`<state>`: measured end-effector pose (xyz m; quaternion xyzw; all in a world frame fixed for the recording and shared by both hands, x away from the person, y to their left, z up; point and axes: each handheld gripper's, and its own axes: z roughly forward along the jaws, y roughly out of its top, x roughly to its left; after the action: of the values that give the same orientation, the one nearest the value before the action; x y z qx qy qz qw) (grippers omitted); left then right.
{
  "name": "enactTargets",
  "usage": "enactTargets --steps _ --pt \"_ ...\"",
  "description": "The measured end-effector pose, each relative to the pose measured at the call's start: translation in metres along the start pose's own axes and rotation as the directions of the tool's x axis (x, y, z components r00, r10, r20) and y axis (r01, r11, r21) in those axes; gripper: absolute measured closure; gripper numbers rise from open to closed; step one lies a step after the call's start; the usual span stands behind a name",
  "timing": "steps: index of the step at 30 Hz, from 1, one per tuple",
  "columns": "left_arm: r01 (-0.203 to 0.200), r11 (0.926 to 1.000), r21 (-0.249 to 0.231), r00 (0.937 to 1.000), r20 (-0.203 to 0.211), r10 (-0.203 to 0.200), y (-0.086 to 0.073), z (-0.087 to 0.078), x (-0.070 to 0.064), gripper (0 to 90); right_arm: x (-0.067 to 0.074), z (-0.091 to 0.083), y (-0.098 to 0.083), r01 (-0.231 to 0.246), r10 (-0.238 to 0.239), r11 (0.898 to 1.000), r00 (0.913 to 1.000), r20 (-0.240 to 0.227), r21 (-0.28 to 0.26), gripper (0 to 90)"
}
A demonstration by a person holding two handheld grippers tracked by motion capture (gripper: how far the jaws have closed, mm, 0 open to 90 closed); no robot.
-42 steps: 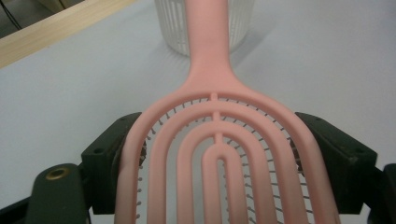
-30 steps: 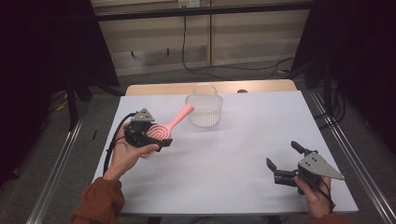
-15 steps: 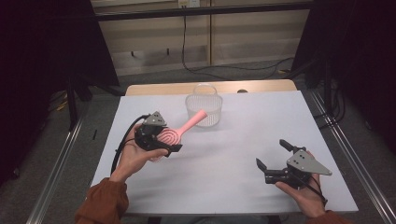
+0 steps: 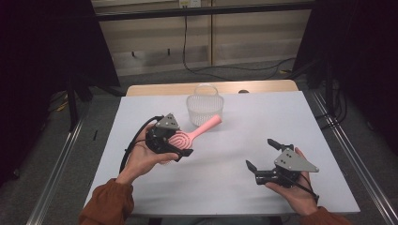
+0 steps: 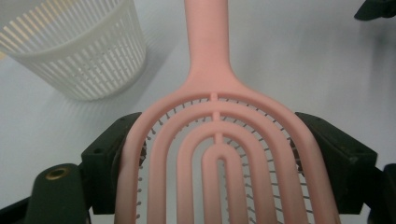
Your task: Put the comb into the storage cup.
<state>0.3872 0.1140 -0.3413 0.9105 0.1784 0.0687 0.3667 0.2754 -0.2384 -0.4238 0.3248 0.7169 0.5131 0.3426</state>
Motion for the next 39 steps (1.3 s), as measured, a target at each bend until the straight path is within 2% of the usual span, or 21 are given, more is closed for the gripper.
enactTargets --steps 2,7,9,10,11,13,17,19,22,23,24,26,28,29,30,31,33,36,39 --pt "-0.013 0.9999 0.006 0.9999 0.008 0.013 0.003 0.002 -0.003 19.3 0.003 0.002 0.002 0.008 -0.008 1.000 0.9999 -0.013 -0.005 1.2" --pt "-0.012 0.9999 0.011 0.9988 0.048 0.011 0.014 0.011 -0.011 19.3 0.005 0.007 0.008 0.040 -0.040 0.999 0.9992 -0.009 -0.015 0.9" --pt "-0.022 0.9997 0.012 0.9983 0.054 0.022 0.021 0.016 -0.017 19.3 0.006 0.009 0.010 0.058 -0.058 0.998 0.9983 -0.002 -0.019 0.9" --pt "-0.048 0.9985 0.025 0.9973 0.058 0.047 0.025 0.018 -0.020 19.3 0.006 0.010 0.012 0.067 -0.067 0.998 0.9977 0.004 -0.017 1.4" --pt "-0.053 0.9983 0.024 0.9970 0.057 0.052 0.029 0.021 -0.023 19.3 0.007 0.010 0.012 0.084 -0.083 0.996 0.9965 0.006 -0.015 2.2" --pt "-0.071 0.9972 0.022 0.9948 0.075 0.069 0.037 0.025 -0.026 19.3 0.008 0.011 0.013 0.100 -0.099 0.995 0.9949 0.019 -0.020 2.2" --pt "-0.099 0.9938 0.051 0.9912 0.094 0.094 0.048 0.035 -0.032 19.3 0.008 0.011 0.014 0.135 -0.134 0.991 0.9903 0.037 -0.022 2.1" --pt "-0.105 0.9925 0.062 0.9885 0.115 0.098 0.049 0.042 -0.035 19.3 0.009 0.012 0.014 0.145 -0.144 0.989 0.9886 0.044 -0.018 2.9" --pt "-0.121 0.9890 0.084 0.9843 0.139 0.109 0.047 0.055 -0.043 19.3 0.014 0.012 0.013 0.185 -0.184 0.983 0.9816 0.052 -0.019 3.3" --pt "-0.130 0.9866 0.098 0.9839 0.136 0.116 0.047 0.059 -0.046 19.3 0.018 0.012 0.012 0.214 -0.214 0.977 0.9757 0.048 -0.013 4.1" --pt "-0.134 0.9852 0.107 0.9832 0.139 0.118 0.047 0.062 -0.047 19.3 0.018 0.012 0.012 0.214 -0.214 0.977 0.9757 0.048 -0.013 4.1" --pt "-0.134 0.9847 0.112 0.9806 0.158 0.116 0.047 0.064 -0.048 19.3 0.021 0.012 0.013 0.242 -0.241 0.970 0.9689 0.054 -0.009 4.3" --pt "-0.135 0.9842 0.115 0.9803 0.160 0.115 0.047 0.065 -0.049 19.3 0.023 0.013 0.013 0.266 -0.265 0.964 0.9626 0.054 -0.003 5.6" --pt "-0.135 0.9836 0.119 0.9799 0.163 0.115 0.047 0.065 -0.049 19.3 0.025 0.015 0.014 0.307 -0.307 0.952 0.9496 0.064 0.014 6.1" --pt "-0.131 0.9844 0.117 0.9805 0.162 0.111 0.047 0.065 -0.049 19.3 0.026 0.016 0.013 0.325 -0.326 0.945 0.9433 0.063 0.023 7.5" --pt "-0.125 0.9847 0.122 0.9815 0.161 0.105 0.047 0.065 -0.049 19.3 0.026 0.016 0.013 0.325 -0.326 0.945 0.9433 0.063 0.023 7.5" --pt "-0.130 0.9833 0.127 0.9802 0.166 0.108 0.047 0.065 -0.050 19.3 0.027 0.017 0.012 0.368 -0.370 0.929 0.9261 0.072 0.044 9.0" --pt "-0.134 0.9812 0.139 0.9786 0.174 0.109 0.047 0.065 -0.049 19.3 0.029 0.019 0.012 0.398 -0.401 0.916 0.9128 0.076 0.053 9.9" --pt "-0.124 0.9801 0.154 0.9790 0.180 0.096 0.048 0.066 -0.048 19.3 0.032 0.021 0.014 0.442 -0.446 0.895 0.8906 0.089 0.062 12.3"
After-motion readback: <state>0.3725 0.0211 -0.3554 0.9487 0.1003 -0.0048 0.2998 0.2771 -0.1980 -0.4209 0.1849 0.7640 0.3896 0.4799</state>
